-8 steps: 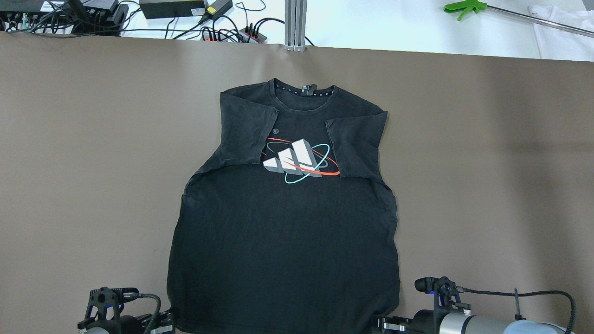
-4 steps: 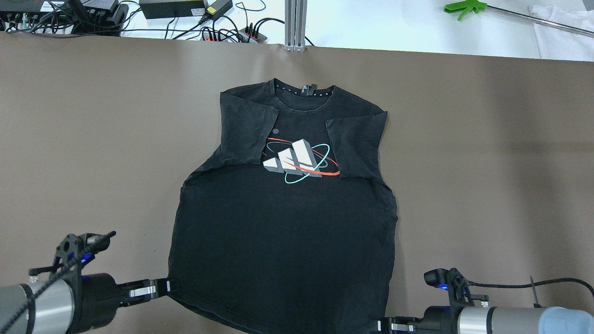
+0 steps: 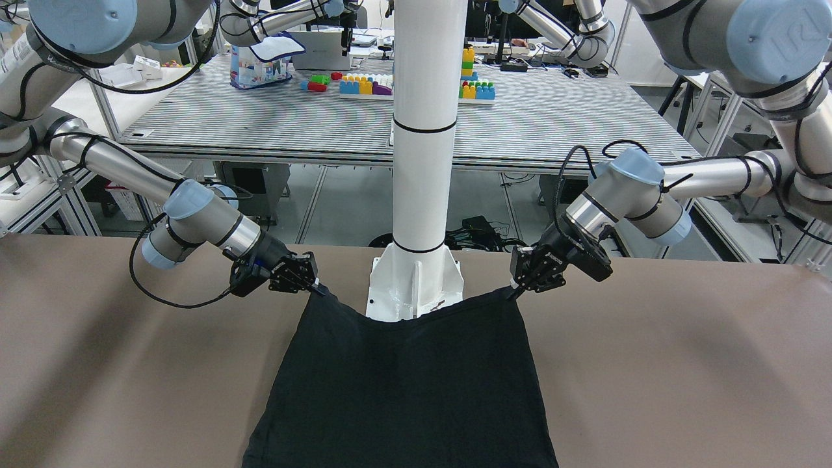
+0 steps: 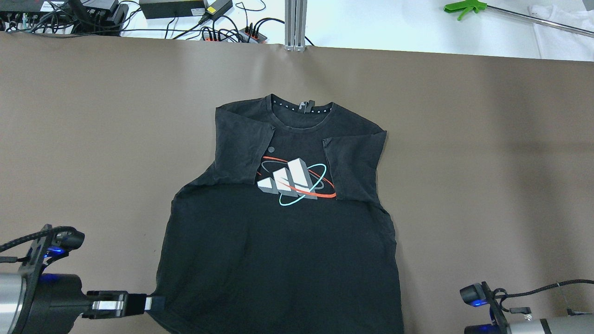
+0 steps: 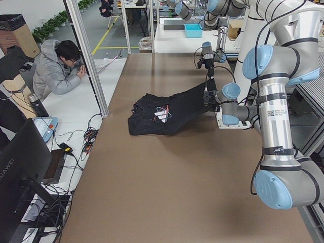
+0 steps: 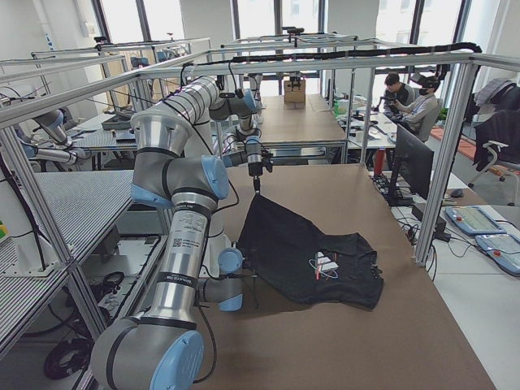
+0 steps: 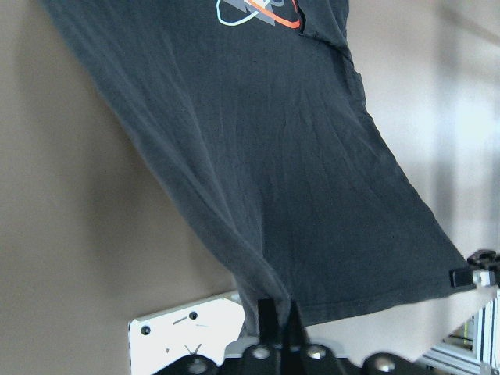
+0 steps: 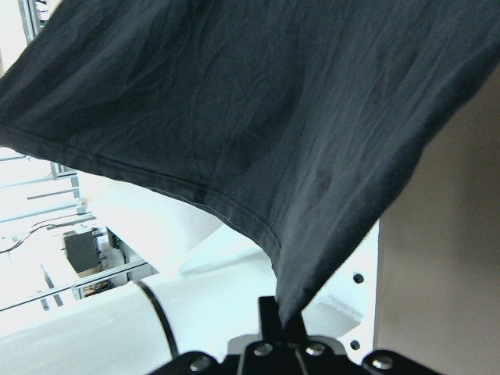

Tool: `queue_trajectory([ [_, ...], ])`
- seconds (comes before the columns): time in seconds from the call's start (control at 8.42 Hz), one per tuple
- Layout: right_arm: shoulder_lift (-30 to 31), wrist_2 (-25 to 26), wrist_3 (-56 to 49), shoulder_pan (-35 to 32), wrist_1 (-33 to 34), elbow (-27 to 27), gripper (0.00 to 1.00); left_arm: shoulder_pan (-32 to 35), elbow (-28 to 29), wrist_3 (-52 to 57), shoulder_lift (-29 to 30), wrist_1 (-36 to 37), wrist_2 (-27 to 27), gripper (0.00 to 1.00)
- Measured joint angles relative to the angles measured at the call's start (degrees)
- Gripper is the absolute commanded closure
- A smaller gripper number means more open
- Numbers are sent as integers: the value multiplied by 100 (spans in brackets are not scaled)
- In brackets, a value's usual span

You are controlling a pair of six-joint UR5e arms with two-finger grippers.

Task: Fold clothes
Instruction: 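Lift the hem with both grippers and fold it toward the collar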

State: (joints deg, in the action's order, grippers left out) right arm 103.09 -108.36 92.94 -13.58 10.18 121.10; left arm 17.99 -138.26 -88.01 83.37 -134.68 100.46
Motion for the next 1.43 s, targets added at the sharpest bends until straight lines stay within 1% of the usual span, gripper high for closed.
queue_trajectory([
  [0.12, 168, -243, 92, -27, -489, -32, 100, -36, -18, 112, -175, -282, 249, 100],
  [0.36, 483, -499, 268, -51, -1540, -275, 100, -166, -13, 195, -627, -856, 421, 100],
  [0.48, 513, -524, 309, -51, -1828, -429, 100, -178, 15, 202, -754, -994, 397, 100],
  [0.59, 453, -485, 327, -66, -1959, -600, 100, -133, 59, 197, -815, -1054, 319, 100],
  [0.83, 122, -366, 331, -311, -1997, -976, 100, 120, 368, 170, -748, -1094, 202, 100],
  [1.07, -271, -425, 326, -746, -1816, -1175, 100, 449, 731, 145, -494, -1093, 209, 100],
  [1.19, -413, -526, 323, -988, -1687, -1207, 100, 574, 808, 139, -440, -1093, 220, 100],
  [1.43, -672, -899, 321, -1584, -1375, -1226, 100, 739, 863, 129, -353, -1075, 242, 100],
])
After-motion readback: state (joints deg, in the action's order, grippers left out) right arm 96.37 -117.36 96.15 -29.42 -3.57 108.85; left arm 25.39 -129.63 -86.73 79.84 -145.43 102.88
